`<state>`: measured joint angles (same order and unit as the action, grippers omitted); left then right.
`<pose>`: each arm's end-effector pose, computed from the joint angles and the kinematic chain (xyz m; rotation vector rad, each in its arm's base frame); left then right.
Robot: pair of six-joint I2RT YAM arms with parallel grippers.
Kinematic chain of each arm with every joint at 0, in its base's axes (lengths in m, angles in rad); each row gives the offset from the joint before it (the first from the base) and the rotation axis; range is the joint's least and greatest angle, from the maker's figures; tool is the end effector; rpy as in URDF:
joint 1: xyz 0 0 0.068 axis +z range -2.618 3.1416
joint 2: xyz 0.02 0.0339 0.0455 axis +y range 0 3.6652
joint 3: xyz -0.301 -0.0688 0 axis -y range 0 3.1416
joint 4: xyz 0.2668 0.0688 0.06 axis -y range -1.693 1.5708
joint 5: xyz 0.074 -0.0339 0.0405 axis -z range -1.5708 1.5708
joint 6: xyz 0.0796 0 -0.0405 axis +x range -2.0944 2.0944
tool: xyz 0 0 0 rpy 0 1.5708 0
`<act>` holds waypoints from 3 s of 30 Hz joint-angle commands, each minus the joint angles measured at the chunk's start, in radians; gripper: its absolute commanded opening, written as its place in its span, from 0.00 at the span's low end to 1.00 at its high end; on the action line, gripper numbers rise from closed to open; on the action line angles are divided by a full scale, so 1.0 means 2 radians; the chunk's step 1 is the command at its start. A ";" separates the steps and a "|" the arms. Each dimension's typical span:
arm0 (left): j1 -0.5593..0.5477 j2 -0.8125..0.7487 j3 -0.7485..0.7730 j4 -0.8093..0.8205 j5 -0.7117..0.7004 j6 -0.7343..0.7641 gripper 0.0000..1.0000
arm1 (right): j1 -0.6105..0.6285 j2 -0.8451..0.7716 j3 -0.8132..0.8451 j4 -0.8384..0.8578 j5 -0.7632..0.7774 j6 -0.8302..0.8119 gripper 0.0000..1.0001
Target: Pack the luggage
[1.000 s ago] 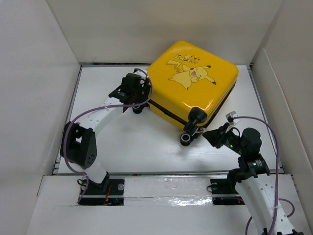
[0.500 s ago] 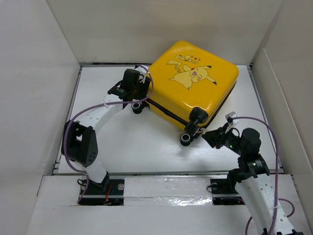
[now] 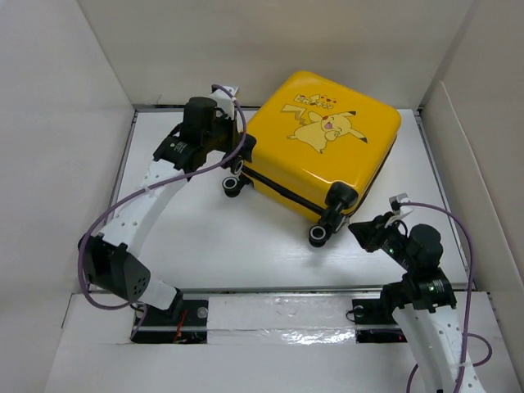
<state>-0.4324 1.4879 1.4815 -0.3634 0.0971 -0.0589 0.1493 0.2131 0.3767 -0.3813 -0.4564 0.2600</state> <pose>0.3646 -0.1768 0.4164 0.4282 1.9146 -0.4190 0.1147 0.0527 0.2484 -0.2342 1.8050 0.6989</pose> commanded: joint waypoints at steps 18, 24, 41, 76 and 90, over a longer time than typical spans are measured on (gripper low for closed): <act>0.034 -0.086 -0.140 0.032 -0.032 -0.041 0.78 | 0.004 0.171 -0.030 0.152 0.026 0.003 0.51; 0.034 -0.070 -0.136 0.041 0.033 -0.020 0.86 | 0.004 0.177 -0.047 0.205 0.038 0.009 0.50; 0.034 0.002 -0.095 0.035 0.060 -0.003 0.84 | 0.004 0.222 -0.053 0.265 -0.013 -0.001 0.00; 0.009 -0.015 -0.188 0.179 0.206 -0.111 0.00 | 0.545 0.423 0.017 0.448 0.568 0.014 0.00; 0.009 -0.020 -0.202 0.210 0.254 -0.125 0.00 | 0.509 0.715 0.242 0.542 0.413 -0.036 0.00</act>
<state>-0.2993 1.5043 1.0813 0.0620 0.2966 -0.2176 1.1812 1.5620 0.7212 0.3462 1.0042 0.1055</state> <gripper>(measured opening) 0.496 0.053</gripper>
